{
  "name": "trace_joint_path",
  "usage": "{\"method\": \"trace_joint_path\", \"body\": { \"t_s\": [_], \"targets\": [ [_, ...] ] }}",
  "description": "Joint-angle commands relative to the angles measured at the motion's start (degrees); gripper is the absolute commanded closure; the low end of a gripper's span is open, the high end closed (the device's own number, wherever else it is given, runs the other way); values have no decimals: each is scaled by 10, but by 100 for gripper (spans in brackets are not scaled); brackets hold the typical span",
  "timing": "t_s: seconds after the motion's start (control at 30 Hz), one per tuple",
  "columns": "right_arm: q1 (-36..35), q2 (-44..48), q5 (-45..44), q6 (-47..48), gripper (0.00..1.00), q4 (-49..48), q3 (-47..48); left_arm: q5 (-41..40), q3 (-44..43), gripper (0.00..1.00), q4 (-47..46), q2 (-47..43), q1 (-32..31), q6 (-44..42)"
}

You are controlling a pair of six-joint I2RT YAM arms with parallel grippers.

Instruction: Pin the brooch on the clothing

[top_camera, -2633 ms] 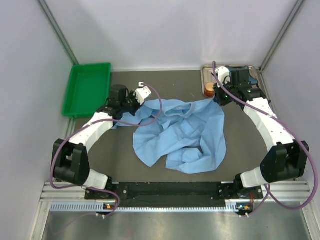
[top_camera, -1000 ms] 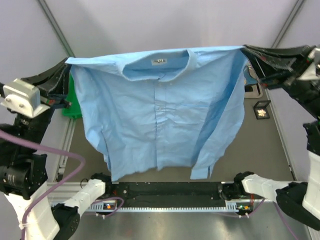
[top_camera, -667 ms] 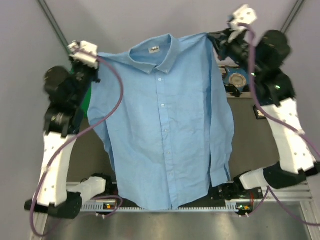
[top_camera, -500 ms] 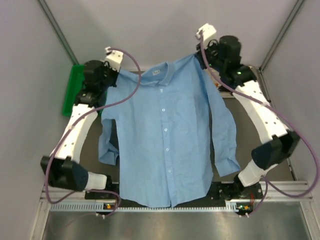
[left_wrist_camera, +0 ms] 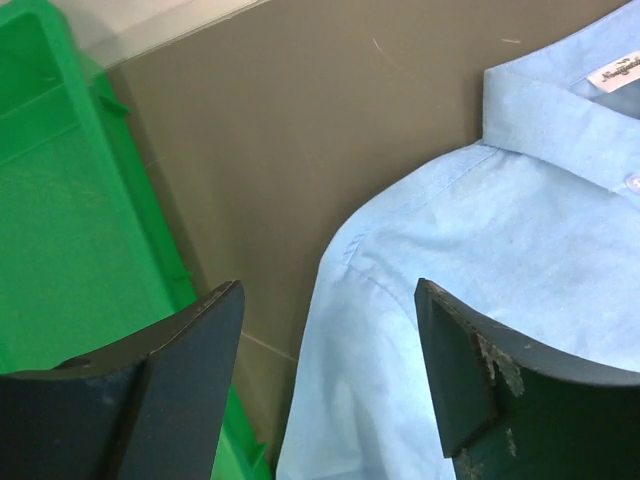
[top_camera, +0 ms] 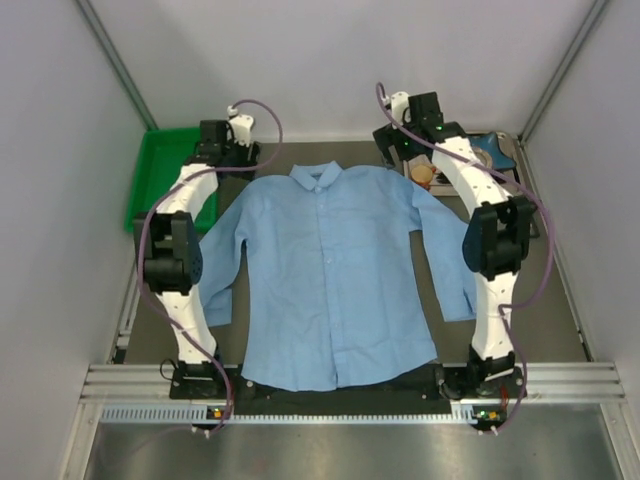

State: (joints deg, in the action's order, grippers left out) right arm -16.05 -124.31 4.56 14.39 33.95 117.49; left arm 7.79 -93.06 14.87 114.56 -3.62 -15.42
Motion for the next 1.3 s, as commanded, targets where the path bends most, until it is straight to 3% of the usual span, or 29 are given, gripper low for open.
{"method": "trace_joint_path", "body": {
  "t_s": [0.0, 0.13, 0.27, 0.4, 0.53, 0.67, 0.77, 1.2, 1.23, 1.27],
  "targets": [
    [22, 134, 54, 14, 9, 57, -7, 93, -31, 25, 47, -86, 32, 24],
    [32, 211, 85, 47, 7, 123, -112, 171, 3, 19, 158, -144, 83, -7],
    [35, 277, 101, 42, 6, 153, -205, 199, 108, 19, 236, -252, 140, -58],
    [35, 329, 136, 41, 5, 166, -292, 202, 181, 17, 360, -318, 211, -150],
    [27, 334, 200, 36, 7, 193, -315, 179, 244, 17, 433, -351, 316, -237],
    [11, 326, 217, 42, 7, 190, -333, 145, 292, 18, 445, -342, 386, -287],
    [10, 315, 227, 32, 7, 190, -320, 98, 341, 21, 413, -325, 391, -276],
    [10, 328, 215, 36, 7, 190, -315, 55, 442, 24, 320, -265, 404, -172],
    [10, 330, 212, 36, 7, 190, -315, 68, 444, 26, 319, -259, 404, -170],
    [10, 329, 211, 37, 7, 190, -315, 78, 445, 37, 316, -256, 404, -168]
  ]
}}
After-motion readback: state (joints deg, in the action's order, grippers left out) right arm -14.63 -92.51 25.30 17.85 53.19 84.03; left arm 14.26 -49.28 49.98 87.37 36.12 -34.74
